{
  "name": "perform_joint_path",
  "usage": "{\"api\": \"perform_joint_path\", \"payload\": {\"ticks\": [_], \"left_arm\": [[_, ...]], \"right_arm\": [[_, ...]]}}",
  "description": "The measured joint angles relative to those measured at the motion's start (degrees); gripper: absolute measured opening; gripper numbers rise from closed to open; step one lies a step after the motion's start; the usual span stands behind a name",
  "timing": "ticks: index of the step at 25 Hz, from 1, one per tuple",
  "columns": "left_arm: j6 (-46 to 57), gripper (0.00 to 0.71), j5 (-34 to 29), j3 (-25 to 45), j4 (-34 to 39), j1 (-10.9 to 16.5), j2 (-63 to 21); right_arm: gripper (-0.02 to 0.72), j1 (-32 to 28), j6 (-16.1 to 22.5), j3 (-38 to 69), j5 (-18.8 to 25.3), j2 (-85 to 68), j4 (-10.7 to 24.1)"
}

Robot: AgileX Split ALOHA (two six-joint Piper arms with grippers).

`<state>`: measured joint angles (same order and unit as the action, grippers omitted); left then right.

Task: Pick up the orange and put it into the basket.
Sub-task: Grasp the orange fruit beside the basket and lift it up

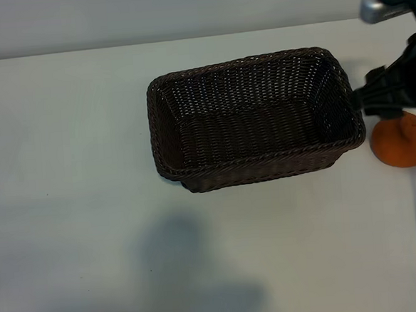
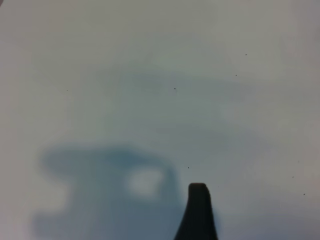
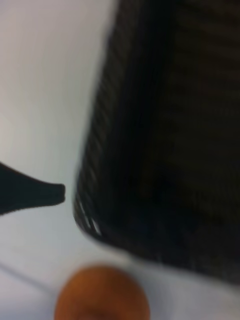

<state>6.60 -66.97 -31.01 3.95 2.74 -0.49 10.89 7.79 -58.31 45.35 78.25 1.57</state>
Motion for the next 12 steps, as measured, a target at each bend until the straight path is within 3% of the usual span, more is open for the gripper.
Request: {"api": "perform_joint_path", "payload": {"ticks": [4, 12], "left_arm": [[0.0, 0.593, 0.0, 0.0, 0.0, 0.0, 0.0], [0.2, 0.593, 0.0, 0.0, 0.0, 0.0, 0.0]], "right_arm": [[0.589, -4.6, 2.1, 0.0, -0.7, 5.1, 2.8], [0.589, -7.7, 2.3, 0.0, -4.7, 13.1, 3.0]]}}
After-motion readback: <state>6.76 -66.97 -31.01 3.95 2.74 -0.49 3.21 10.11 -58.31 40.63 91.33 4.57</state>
